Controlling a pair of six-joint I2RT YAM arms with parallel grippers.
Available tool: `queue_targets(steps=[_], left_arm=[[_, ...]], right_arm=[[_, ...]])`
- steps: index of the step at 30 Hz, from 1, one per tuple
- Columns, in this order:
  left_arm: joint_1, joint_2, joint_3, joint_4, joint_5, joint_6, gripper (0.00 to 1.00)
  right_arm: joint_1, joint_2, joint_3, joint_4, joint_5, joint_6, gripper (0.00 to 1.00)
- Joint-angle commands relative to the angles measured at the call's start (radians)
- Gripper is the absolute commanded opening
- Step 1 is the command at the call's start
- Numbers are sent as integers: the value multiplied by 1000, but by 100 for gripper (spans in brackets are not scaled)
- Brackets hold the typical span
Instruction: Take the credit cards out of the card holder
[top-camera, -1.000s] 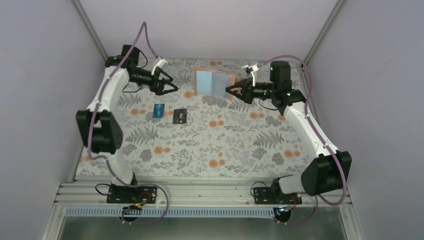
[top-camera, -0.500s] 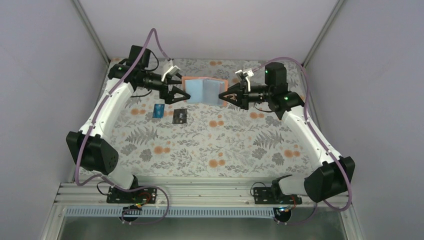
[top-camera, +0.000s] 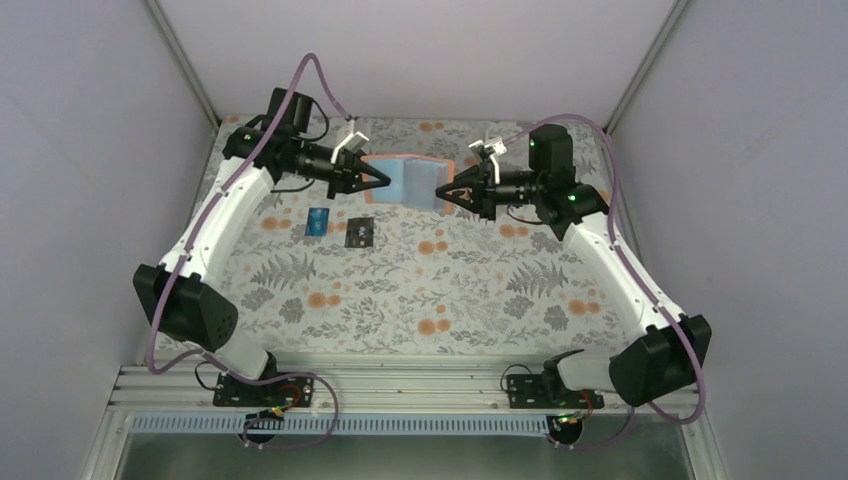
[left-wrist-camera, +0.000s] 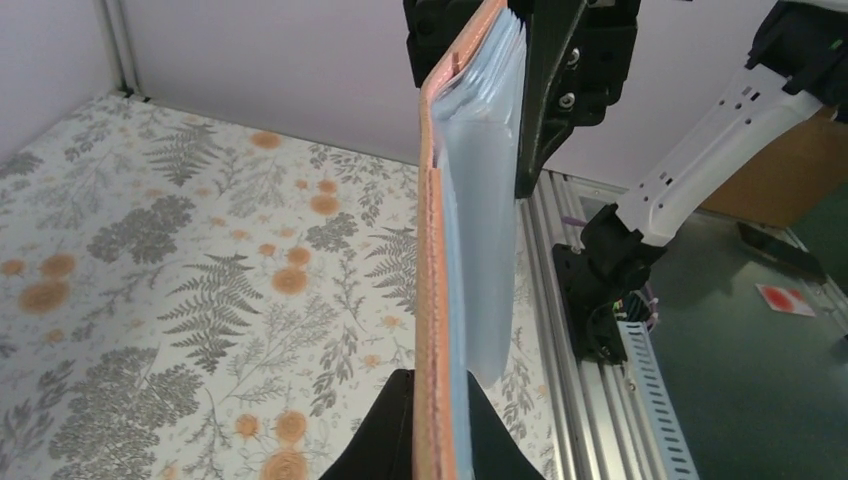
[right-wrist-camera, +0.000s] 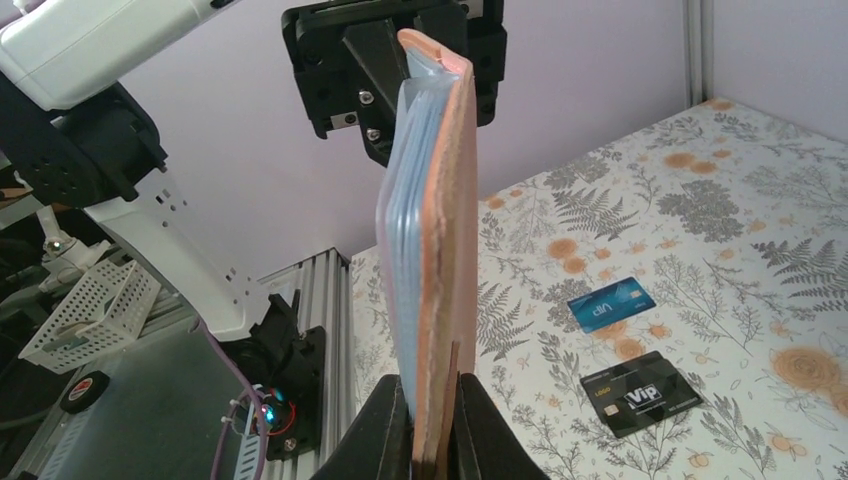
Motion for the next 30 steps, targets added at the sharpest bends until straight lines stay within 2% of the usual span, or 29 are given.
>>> queue_targets(steps=[1,4,7,15,20,23,25,27,30], left_arm=[[-4,-44,12,-22,41,27,2],[-37,-74,-4,13,4,18,2],[-74,-78,3,11,12,23,2],[-84,-61,36,-10,49,34,2],[-83,-56,52,-10,14,30,3],[-83,-64,48,-1,-10,24,3],[-83,-67,47,3,-37,18,19],[-83,-72,44,4,-55,19,40],[-83,-82,32,21,-65,16,60]], right_arm=[[10,-24,37,33,36,21,6],[16,-13,34,94,151,109,19],[37,-7,14,168,208,145,26],[141,15,27,244,184,130,39],[193,28,47,233,159,84,42],[196,22,43,225,179,81,31],[196,18,39,227,199,93,20],[196,21,42,221,232,105,11],[196,29,42,218,249,117,4]])
